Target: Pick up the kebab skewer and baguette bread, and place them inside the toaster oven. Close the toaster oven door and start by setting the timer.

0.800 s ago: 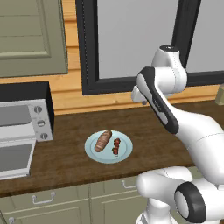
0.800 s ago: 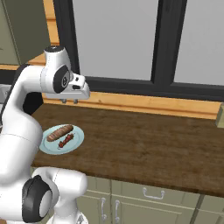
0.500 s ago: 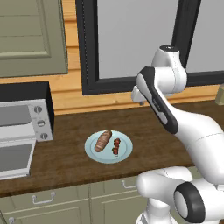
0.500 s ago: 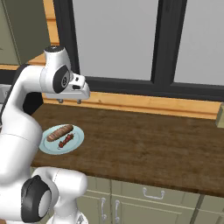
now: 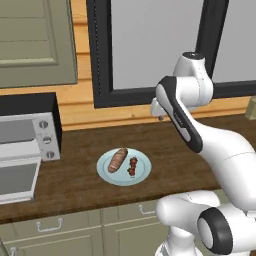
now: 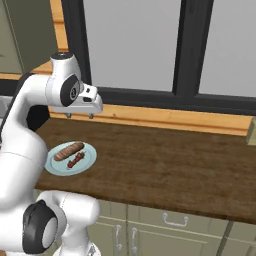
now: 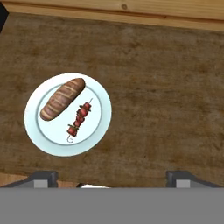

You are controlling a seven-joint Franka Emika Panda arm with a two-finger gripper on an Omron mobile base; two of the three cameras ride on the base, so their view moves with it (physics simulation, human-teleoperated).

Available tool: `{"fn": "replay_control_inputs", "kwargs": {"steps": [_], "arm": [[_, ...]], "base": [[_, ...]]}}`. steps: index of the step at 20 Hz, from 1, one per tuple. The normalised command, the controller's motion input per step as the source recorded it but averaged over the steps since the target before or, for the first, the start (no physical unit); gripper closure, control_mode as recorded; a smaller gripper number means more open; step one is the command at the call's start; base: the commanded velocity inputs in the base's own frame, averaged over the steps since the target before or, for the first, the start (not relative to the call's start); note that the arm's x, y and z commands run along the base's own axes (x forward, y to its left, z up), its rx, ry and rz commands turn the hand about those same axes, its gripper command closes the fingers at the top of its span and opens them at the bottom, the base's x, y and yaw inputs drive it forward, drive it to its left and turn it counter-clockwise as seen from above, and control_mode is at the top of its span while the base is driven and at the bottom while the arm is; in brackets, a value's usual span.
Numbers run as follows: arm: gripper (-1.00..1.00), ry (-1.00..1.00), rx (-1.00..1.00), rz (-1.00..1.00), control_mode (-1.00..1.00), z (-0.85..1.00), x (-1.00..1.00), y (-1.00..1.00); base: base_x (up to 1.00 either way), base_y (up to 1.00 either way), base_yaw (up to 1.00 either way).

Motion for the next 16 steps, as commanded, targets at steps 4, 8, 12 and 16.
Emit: {"fn": "replay_control_inputs", "kwargs": {"steps": [4, 8, 12, 16], "arm": [[-1.00, 0.00, 0.00, 0.00, 1.00, 0.00, 0.00, 0.00], [-1.00, 0.00, 0.00, 0.00, 1.00, 0.00, 0.00, 0.00], [-1.00, 0.00, 0.00, 0.00, 1.00, 0.00, 0.00, 0.00], [-1.00, 0.00, 0.00, 0.00, 1.00, 0.00, 0.00, 0.00]], "base": [[-0.04, 0.78, 0.00], [0.00, 0.92, 0.00], [0.02, 0.49, 0.00], [0.34, 0.34, -0.01]]}}
